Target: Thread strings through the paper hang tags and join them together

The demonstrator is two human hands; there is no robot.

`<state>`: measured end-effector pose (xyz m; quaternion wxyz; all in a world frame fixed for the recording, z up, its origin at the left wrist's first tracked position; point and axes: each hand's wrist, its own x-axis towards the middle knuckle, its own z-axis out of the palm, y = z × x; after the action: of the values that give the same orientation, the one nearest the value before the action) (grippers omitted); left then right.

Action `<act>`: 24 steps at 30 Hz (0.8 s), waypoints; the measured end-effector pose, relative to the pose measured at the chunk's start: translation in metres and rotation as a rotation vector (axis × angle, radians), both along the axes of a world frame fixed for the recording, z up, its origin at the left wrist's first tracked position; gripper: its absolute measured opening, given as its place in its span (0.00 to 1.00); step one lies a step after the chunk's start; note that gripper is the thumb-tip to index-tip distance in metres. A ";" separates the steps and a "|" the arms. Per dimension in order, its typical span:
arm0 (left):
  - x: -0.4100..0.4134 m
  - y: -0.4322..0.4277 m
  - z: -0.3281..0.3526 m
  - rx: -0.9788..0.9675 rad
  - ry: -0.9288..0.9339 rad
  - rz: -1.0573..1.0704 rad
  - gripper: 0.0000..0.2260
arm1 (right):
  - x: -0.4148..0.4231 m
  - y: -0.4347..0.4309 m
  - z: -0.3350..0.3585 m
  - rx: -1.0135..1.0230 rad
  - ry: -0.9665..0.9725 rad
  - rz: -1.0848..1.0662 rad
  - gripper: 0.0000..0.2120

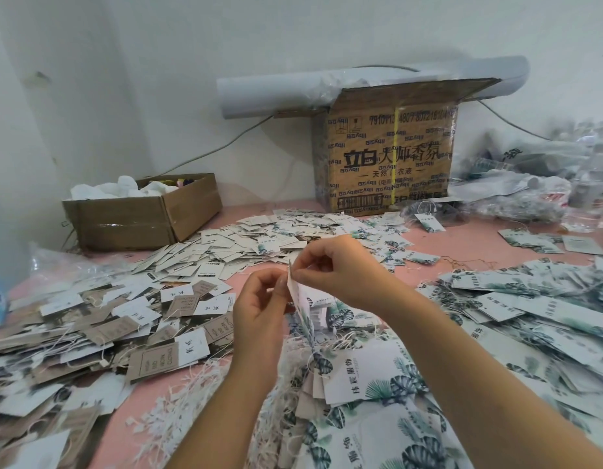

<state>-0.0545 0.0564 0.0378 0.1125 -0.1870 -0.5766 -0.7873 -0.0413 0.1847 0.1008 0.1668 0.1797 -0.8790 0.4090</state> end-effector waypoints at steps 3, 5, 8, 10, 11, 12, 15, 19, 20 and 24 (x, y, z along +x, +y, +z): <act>-0.001 0.000 -0.001 -0.021 -0.012 0.027 0.05 | 0.000 -0.001 -0.001 -0.002 -0.011 0.013 0.05; -0.002 0.001 0.000 -0.030 -0.040 0.050 0.07 | 0.000 0.000 -0.001 0.008 -0.022 0.016 0.05; -0.002 0.002 0.003 0.042 -0.104 0.096 0.10 | -0.002 0.004 -0.002 0.030 -0.057 -0.029 0.07; -0.001 0.001 0.005 0.119 -0.155 0.113 0.14 | -0.003 0.010 -0.001 0.018 -0.084 -0.085 0.09; -0.001 0.000 0.007 0.154 -0.180 0.123 0.16 | -0.004 0.014 -0.001 -0.003 -0.099 -0.106 0.09; -0.002 -0.001 0.008 0.188 -0.202 0.131 0.16 | -0.004 0.017 -0.001 -0.037 -0.113 -0.124 0.10; -0.004 -0.003 0.011 0.284 -0.242 0.138 0.08 | -0.005 0.027 -0.001 -0.149 -0.137 -0.184 0.10; -0.004 -0.005 0.012 0.306 -0.217 0.169 0.05 | -0.006 0.036 -0.002 -0.217 -0.168 -0.232 0.11; -0.004 -0.005 0.013 0.308 -0.214 0.175 0.05 | -0.007 0.037 -0.003 -0.236 -0.174 -0.245 0.11; -0.006 -0.007 0.013 0.326 -0.207 0.212 0.06 | -0.009 0.045 -0.004 -0.326 -0.178 -0.282 0.10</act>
<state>-0.0604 0.0494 0.0511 0.1636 -0.0227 -0.4665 -0.8690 -0.0499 0.2300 0.0969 0.1710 -0.0108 -0.8290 0.5324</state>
